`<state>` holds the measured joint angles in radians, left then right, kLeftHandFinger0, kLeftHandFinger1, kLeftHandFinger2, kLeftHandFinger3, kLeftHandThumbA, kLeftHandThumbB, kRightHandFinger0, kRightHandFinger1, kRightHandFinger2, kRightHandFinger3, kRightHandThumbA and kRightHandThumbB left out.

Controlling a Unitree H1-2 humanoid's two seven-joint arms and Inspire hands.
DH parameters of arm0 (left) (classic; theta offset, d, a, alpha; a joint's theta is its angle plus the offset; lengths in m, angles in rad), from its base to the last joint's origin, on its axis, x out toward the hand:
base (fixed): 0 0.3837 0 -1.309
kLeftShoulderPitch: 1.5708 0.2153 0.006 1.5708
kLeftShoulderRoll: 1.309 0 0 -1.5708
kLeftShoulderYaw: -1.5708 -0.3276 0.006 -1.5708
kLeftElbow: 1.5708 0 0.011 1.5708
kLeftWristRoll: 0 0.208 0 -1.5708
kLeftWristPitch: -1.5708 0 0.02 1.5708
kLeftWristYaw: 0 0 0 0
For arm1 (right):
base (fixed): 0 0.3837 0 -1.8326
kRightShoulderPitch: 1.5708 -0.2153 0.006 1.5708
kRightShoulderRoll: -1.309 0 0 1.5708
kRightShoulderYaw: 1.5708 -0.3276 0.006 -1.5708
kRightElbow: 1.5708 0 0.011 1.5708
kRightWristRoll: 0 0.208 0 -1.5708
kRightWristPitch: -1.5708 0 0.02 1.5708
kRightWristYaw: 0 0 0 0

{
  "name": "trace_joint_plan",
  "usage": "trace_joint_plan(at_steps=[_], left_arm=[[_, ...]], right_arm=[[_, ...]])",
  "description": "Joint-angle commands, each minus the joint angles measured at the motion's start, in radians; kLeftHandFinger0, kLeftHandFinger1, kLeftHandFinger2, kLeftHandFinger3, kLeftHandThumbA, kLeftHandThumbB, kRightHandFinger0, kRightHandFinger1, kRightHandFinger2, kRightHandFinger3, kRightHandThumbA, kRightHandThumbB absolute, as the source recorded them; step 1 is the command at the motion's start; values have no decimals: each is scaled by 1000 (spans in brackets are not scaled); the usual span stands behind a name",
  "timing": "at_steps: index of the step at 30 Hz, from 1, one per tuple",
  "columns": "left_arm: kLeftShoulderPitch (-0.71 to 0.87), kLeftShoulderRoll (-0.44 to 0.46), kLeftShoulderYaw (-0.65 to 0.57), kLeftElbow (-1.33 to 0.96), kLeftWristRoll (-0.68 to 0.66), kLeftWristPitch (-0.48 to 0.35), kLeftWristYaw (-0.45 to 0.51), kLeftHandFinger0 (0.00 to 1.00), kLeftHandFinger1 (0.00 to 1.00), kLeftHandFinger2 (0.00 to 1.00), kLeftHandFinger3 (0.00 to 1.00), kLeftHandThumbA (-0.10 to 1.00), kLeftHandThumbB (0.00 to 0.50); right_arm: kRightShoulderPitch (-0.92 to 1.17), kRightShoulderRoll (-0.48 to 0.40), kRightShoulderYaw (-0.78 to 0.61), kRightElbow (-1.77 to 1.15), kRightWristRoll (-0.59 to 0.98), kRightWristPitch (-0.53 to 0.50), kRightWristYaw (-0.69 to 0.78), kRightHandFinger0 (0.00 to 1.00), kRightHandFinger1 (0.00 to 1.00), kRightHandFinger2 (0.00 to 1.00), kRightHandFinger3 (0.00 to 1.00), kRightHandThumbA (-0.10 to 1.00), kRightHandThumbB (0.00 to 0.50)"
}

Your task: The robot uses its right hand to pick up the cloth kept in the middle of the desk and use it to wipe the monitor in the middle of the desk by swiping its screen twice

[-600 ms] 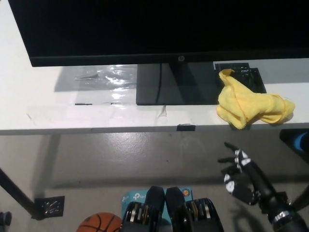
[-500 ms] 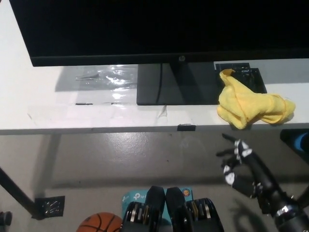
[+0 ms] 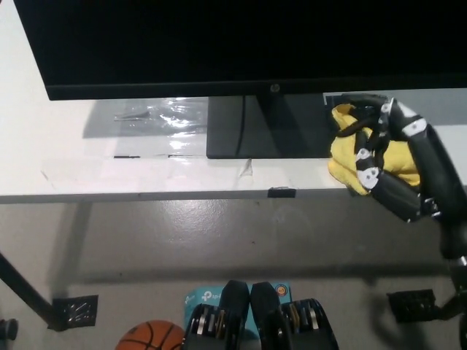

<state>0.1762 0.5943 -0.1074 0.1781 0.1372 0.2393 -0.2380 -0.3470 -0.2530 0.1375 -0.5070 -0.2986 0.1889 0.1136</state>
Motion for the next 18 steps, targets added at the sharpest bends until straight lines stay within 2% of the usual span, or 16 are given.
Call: trace_joint_plan(at_steps=[1, 2, 3, 4, 5, 6, 7, 8, 11, 12, 13, 18], left_arm=[[8, 15, 7, -34, 14, 18, -16, 653, 706, 820, 1000, 160, 32], [8, 15, 6, -38, 15, 21, -17, 653, 706, 820, 1000, 161, 33], [9, 15, 6, -32, 16, 14, -16, 645, 696, 814, 1000, 160, 29], [13, 15, 5, -33, 16, 12, -16, 644, 695, 814, 1000, 159, 28], [13, 15, 6, -34, 15, 12, -18, 663, 711, 824, 1000, 157, 25], [8, 12, 6, -16, 13, 3, -16, 666, 713, 821, 1000, 155, 33], [6, 11, 7, -9, 13, -1, -15, 667, 713, 818, 1000, 152, 34], [7, 10, 8, -10, 12, 1, -16, 649, 693, 807, 1000, 145, 33], [9, 12, 8, -20, 14, 9, -18, 695, 727, 825, 1000, 130, 27], [9, 12, 7, -19, 16, 7, -18, 685, 714, 818, 1000, 131, 27], [10, 14, 7, -14, 16, -3, -20, 691, 715, 819, 1000, 138, 26], [14, 13, 12, -25, 16, 4, -21, 662, 690, 798, 1000, 141, 30]], right_arm=[[-73, -64, 19, 13, -114, 146, 92, 681, 879, 905, 1000, 452, 212], [-79, -71, 23, 15, -117, 167, 104, 711, 899, 918, 1000, 455, 208], [-94, -87, 32, 46, -120, 213, 128, 948, 1000, 1000, 1000, 493, 266], [-97, -94, 38, 54, -129, 234, 136, 1000, 1000, 1000, 1000, 504, 275], [-106, -103, 45, 77, -136, 251, 145, 1000, 1000, 1000, 1000, 529, 308], [-113, -114, 57, 108, -147, 265, 154, 1000, 1000, 1000, 1000, 598, 363], [-117, -120, 63, 120, -152, 273, 158, 1000, 1000, 1000, 1000, 624, 355], [-122, -121, 72, 148, -175, 279, 166, 1000, 1000, 1000, 1000, 653, 376], [-134, -127, 91, 213, -197, 281, 156, 1000, 1000, 1000, 1000, 641, 385], [-135, -128, 95, 247, -195, 276, 151, 1000, 1000, 1000, 1000, 630, 374], [-138, -128, 99, 322, -190, 262, 142, 1000, 1000, 1000, 1000, 659, 390], [-174, -133, 101, 506, -175, 222, 133, 1000, 1000, 1000, 1000, 670, 395]])
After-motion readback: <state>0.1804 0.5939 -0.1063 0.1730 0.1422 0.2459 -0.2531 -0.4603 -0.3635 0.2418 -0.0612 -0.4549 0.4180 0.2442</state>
